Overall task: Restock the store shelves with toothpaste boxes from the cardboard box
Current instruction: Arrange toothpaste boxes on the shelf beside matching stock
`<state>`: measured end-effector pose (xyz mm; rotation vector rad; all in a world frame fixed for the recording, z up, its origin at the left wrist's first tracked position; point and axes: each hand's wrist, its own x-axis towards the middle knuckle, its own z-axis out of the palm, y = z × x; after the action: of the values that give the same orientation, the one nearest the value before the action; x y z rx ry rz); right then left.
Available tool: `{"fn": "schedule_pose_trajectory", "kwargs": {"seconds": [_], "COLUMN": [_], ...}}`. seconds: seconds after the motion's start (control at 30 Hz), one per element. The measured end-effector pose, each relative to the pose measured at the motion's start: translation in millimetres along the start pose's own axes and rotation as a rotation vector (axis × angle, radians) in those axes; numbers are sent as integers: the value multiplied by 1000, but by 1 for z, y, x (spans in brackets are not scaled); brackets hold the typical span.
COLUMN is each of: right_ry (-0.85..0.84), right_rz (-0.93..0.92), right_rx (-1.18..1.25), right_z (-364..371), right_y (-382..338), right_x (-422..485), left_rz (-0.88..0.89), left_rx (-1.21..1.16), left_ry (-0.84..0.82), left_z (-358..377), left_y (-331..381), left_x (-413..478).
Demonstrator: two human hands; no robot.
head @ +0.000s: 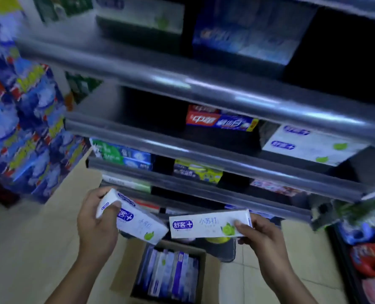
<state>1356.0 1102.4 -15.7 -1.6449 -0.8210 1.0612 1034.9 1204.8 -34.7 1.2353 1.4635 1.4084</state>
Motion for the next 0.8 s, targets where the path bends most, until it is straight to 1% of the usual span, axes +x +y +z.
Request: {"fn": "schedule_pose_trajectory", "kwargs": {"seconds": [0.13,0.23,0.4,0.57,0.67,0.8], "right_ry": [101,169,218,255,280,253], "right_rz": [-96,-127,-217,-323,-368,-395], "right_rx": [88,169,291,390,433,470], "right_z": [-51,-85,-133,-166,-177,-184], "right_y": [-20,-26,-35,-53,-63,-72], "right_x": [-18,-30,-38,-35,-27,-11], "left_rz": [47,84,139,88,42,64], "left_rx": [-61,-79,18,133,154,183], "left_ry": [-63,-133,-355,-572,-684,-749], "left_z": [39,72,124,163,180,199], "left_y": [58,90,126,152,165,179], "left_x": [3,-9,-26,-38,-44,-47]}}
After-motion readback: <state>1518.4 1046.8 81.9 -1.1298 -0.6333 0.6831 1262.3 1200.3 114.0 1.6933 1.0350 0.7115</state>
